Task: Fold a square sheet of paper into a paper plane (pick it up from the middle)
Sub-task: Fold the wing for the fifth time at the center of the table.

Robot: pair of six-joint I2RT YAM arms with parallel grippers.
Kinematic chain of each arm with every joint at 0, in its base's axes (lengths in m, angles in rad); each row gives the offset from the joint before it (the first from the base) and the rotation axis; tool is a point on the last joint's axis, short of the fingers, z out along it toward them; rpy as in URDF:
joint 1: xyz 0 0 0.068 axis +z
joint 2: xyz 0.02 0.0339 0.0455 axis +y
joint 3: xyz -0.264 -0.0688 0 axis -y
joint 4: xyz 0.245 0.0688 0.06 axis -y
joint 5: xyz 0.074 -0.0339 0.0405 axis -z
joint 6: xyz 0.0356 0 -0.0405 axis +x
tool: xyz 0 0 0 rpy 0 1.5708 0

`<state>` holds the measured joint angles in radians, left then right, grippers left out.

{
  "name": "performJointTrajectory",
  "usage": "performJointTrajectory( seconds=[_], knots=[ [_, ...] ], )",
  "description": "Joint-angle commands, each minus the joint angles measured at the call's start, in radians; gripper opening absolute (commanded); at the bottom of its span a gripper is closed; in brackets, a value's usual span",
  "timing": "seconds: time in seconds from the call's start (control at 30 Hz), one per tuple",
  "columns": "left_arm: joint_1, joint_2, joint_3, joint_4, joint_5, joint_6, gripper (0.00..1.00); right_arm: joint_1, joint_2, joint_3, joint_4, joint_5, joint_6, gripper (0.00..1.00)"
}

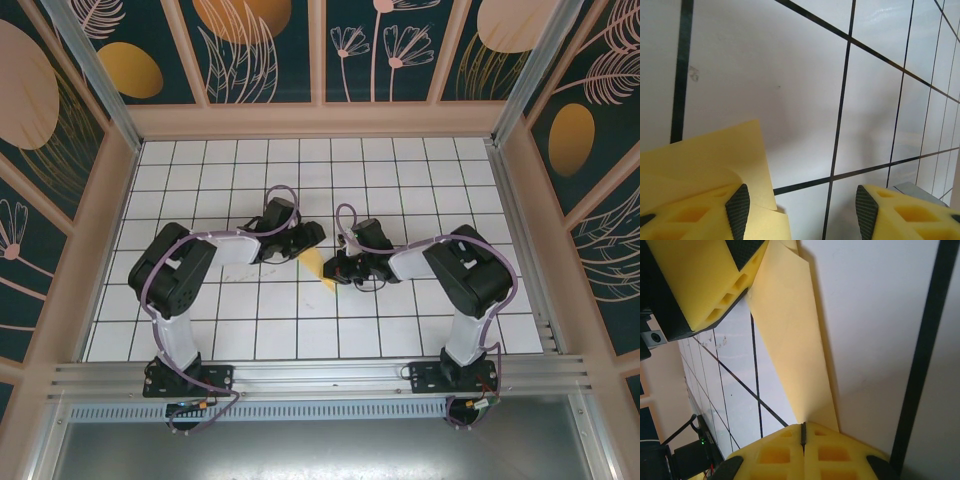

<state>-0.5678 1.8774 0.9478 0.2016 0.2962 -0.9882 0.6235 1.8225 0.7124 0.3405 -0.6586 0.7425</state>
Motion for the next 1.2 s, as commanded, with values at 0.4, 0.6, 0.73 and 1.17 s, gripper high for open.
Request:
performJointTrajectory(
  seconds=[0.4,0.6,0.73,1.17],
  knots=[
    [0.151,-0.032,-0.144,-0.033,-0.078,0.099,0.62,0.016,0.055,-0.032,-0.130,0.029,-0.013,0.00],
    [0.152,-0.037,-0.192,0.082,0.068,0.086,0.63,0.017,-0.045,0.007,-0.149,0.052,-0.030,0.00],
    [0.152,-0.062,-0.214,0.088,0.083,0.095,0.63,0.022,-0.132,0.064,-0.200,0.094,-0.060,0.00],
    [0.152,-0.052,-0.207,0.084,0.098,0.099,0.63,0.084,0.128,0.370,-0.258,0.056,-0.090,0.00]
  ],
)
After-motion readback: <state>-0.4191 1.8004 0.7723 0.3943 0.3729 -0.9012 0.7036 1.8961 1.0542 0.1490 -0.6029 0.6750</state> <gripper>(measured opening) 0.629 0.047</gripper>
